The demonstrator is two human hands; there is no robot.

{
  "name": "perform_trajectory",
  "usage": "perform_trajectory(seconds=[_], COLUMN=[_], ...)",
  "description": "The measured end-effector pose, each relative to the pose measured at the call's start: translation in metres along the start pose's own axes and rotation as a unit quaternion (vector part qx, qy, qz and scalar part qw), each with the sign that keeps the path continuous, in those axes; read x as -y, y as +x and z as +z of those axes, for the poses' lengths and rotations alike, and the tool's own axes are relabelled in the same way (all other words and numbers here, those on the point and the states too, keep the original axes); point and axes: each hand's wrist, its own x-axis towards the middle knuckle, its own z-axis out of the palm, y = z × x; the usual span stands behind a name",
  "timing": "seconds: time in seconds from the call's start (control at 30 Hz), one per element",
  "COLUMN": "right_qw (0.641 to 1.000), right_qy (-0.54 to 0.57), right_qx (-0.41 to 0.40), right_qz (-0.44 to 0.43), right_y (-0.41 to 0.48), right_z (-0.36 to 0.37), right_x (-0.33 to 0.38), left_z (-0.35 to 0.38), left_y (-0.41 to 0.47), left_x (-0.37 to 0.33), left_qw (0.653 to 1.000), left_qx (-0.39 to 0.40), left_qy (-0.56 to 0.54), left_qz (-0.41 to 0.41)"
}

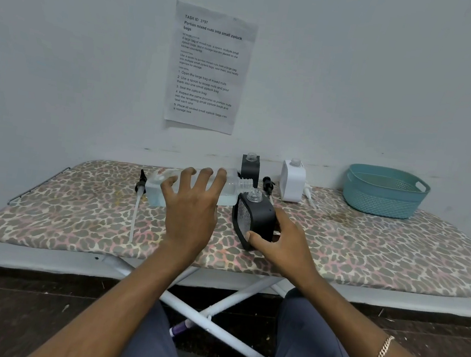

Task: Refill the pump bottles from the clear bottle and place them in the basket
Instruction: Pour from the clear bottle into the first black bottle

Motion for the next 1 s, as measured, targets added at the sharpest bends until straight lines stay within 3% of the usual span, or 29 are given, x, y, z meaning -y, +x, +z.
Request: perform_trajectory(seconds=[1.0], right_qw=[1.000], right_qy=[0.013], right_qx=[0.001], right_qz=[-0.009], right_y=[-0.0007], right_z=[-0.0025], right_x=[0.0023], left_z=[0.0015], left_y=[-0.0001], left_x=[-0.0005], left_qw=[1.000], left_qx=[-0.006], left_qy=[0.001], left_qz=[0.002])
